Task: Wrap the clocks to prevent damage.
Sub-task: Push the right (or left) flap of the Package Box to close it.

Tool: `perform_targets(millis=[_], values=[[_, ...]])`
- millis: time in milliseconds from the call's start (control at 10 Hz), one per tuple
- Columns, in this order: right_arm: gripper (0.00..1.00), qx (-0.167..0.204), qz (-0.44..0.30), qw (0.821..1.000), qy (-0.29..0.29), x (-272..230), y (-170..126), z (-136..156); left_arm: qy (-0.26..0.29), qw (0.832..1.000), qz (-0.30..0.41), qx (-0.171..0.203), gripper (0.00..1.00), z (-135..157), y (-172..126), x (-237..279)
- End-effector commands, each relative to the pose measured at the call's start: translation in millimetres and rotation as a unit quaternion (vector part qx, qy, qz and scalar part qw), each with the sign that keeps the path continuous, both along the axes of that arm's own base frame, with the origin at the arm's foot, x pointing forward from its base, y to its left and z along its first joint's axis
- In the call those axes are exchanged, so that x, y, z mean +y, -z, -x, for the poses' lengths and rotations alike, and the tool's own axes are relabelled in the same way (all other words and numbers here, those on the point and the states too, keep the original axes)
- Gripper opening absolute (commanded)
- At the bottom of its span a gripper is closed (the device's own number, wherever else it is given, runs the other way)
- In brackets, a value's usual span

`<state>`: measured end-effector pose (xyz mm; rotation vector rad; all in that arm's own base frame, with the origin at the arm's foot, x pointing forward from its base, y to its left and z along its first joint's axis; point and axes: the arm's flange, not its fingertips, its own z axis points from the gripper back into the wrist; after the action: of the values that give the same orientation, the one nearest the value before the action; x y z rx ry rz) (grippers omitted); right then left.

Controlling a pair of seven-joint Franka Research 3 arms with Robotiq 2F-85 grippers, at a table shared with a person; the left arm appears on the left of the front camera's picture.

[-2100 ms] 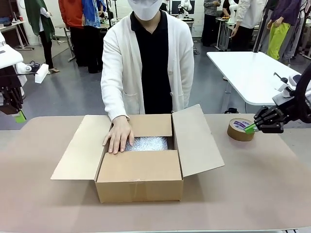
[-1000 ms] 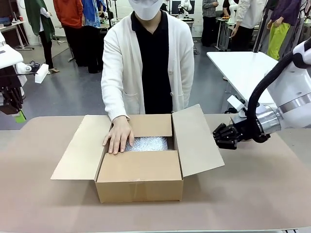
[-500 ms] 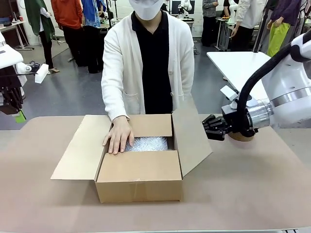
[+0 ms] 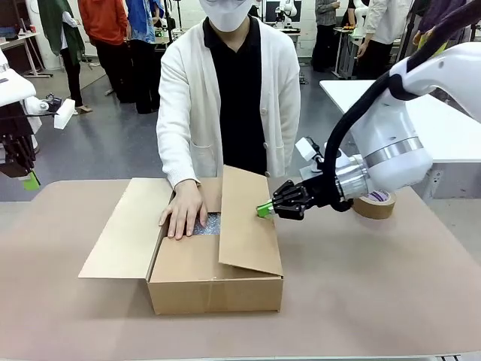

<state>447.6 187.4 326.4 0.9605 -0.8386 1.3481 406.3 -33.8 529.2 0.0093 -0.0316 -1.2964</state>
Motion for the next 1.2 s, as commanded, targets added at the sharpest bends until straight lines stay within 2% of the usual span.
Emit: perform_targets(millis=[0, 500, 600, 700, 1100], values=[[0.01, 0.002, 0.017, 1.000, 0.018, 13, 11, -9, -0.010, 1.000, 0.002, 0.000, 0.00, 0, 0, -1], [0.01, 0.027, 0.057, 0.998, 0.015, 7, 39, -14, -0.010, 1.000, 0.002, 0.000, 0.00, 0, 0, -1], [0.01, 0.023, 0.060, 0.998, -0.009, 6, 35, -12, -0.010, 1.000, 0.002, 0.000, 0.00, 0, 0, -1], [0.01, 0.015, 0.015, 1.000, 0.009, 8, 13, -8, -0.010, 1.000, 0.002, 0.000, 0.00, 0, 0, -1], [0.01, 0.015, 0.015, 1.000, 0.009, 8, 13, -8, -0.010, 1.000, 0.002, 0.000, 0.00, 0, 0, -1]])
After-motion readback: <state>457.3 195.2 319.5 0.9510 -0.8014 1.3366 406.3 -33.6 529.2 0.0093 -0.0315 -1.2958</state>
